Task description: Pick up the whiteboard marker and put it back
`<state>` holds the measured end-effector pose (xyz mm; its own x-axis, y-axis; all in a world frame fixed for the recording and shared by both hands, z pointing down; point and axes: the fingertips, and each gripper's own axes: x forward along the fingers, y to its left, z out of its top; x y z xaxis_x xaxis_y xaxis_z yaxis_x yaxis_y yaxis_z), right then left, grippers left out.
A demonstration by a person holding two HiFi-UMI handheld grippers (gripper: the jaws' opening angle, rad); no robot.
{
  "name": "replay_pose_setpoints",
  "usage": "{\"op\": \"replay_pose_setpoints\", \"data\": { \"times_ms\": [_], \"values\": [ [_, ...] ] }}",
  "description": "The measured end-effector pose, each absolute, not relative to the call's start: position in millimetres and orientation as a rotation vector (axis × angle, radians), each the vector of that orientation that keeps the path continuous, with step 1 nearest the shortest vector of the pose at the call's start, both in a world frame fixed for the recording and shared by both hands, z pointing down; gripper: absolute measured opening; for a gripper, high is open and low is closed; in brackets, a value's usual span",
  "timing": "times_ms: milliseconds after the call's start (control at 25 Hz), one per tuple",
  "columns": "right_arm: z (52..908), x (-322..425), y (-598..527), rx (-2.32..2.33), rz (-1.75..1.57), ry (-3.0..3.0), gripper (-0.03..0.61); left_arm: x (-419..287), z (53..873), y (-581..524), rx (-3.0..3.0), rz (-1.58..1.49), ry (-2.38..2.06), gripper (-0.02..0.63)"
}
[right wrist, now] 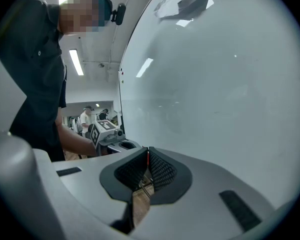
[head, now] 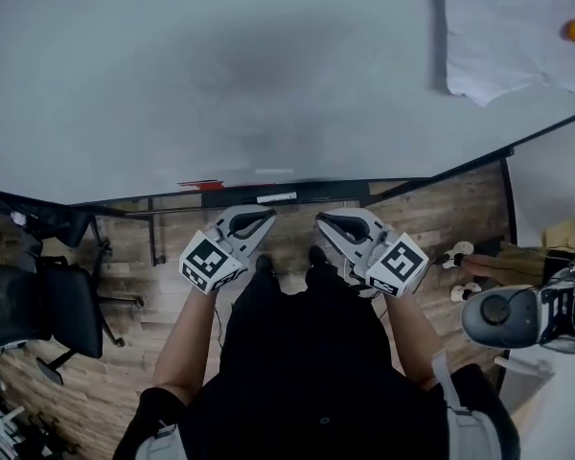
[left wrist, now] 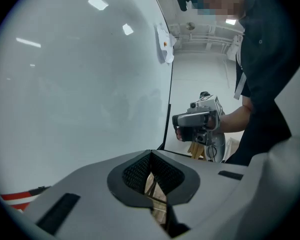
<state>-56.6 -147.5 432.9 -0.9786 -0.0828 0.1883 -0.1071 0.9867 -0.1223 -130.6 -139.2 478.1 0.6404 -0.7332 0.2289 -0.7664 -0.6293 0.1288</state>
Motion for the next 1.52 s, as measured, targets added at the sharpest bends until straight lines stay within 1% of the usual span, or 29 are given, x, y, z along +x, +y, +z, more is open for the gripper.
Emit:
{"op": "replay_pose_setpoints", "data": {
  "times_ms": [240,520,880,1160,1440,1520],
  "values": [
    [443.1,-23.7,-177.3,0.032,0.198,-2.956,0.021,-118.3,501.2,-166.6,2.545,0.353,-1.357,0.012],
    [447.4,-29.5,-181.7,-0.014,0.201,-2.951,0.021,-141.3,517.8,-168.6,2.495,0.614,-1.434,0.012],
    [444.0,-24.4,-190.4,-0.046,0.185,-2.965,0.021,-127.0,545.9,-172.1,2.511,1.128,-1.292,0.012],
    [449.4,-9.5,-196.3,-0.023,0.194,-2.958,0.021,-125.1,562.3,-178.3,2.485,1.259,-1.237,0.014],
    [455.4,3.6,-205.4,0.029,0.212,-2.946,0.021,-124.3,585.6,-179.5,2.436,1.444,-1.123,0.045],
    [453.3,5.8,-208.2,0.044,0.211,-2.955,0.021,-125.3,592.6,-180.5,2.414,1.468,-1.098,0.083]
  ]
}}
